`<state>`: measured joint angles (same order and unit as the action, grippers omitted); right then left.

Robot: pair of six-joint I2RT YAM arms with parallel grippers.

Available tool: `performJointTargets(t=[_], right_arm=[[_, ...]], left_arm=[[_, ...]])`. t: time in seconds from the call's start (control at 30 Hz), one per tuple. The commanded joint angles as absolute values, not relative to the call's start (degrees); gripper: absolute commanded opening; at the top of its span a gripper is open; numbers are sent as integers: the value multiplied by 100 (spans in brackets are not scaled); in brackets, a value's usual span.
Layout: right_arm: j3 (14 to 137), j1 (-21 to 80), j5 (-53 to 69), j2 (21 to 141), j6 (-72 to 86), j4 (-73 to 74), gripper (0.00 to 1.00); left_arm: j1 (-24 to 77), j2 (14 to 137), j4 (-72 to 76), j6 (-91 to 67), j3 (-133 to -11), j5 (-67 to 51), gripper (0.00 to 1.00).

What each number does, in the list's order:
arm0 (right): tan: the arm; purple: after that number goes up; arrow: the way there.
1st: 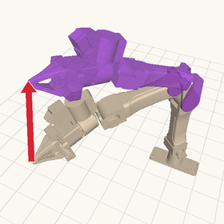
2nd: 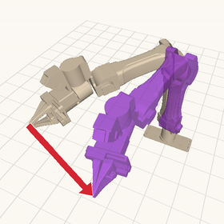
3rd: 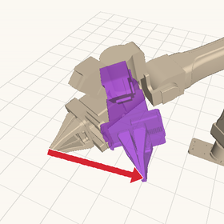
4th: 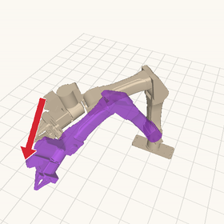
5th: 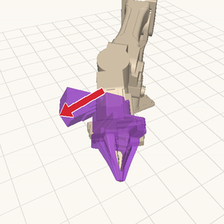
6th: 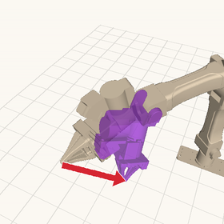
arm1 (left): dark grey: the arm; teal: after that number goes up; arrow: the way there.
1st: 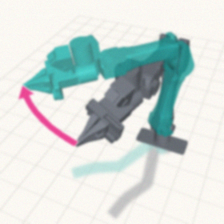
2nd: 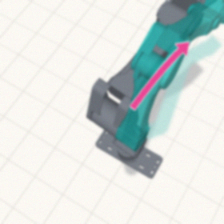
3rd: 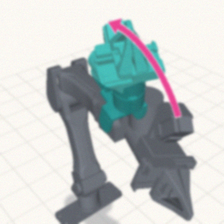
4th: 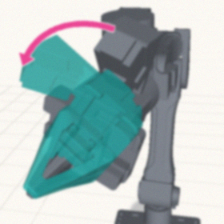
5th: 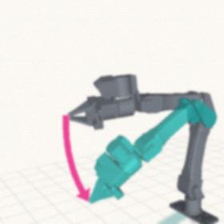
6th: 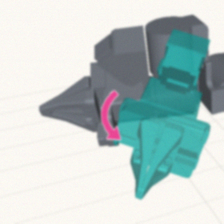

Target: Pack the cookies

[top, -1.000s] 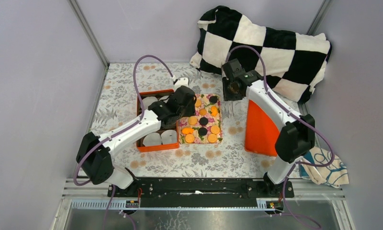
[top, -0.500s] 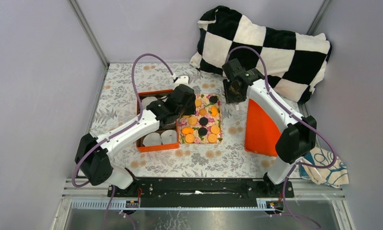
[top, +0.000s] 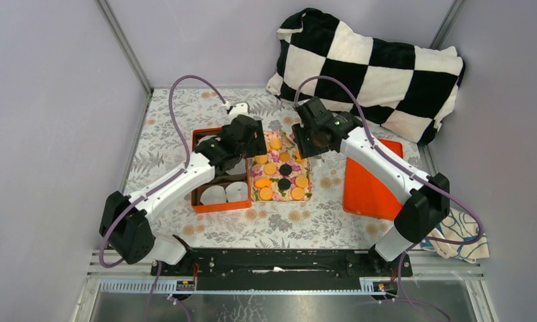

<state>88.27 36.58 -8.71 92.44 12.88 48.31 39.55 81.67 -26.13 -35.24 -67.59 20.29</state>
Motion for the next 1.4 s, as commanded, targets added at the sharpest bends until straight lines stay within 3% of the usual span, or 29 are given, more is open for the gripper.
performJointTargets(t=[0.0,0.4,1.07,1.17,1.37], right_arm=[[8562,3772,-477,9088,1227,4350,46],[8312,3779,-126,9608,1183,3872,48],[8800,4014,-719,10575,1167,4088,49],[8890,4029,-875,10678,1143,4180,45],[9244,4107,-1081,10561,1143,4236,19]], left_arm=[[3511,8068,-2458,-3593,-6556,1771,76],[3219,7944,-2483,-3560,-6418,1690,77],[3039,7724,-2392,-3556,-6203,1515,77],[2986,7681,-2396,-3536,-6147,1506,77],[2878,7652,-2373,-3578,-6105,1392,76]])
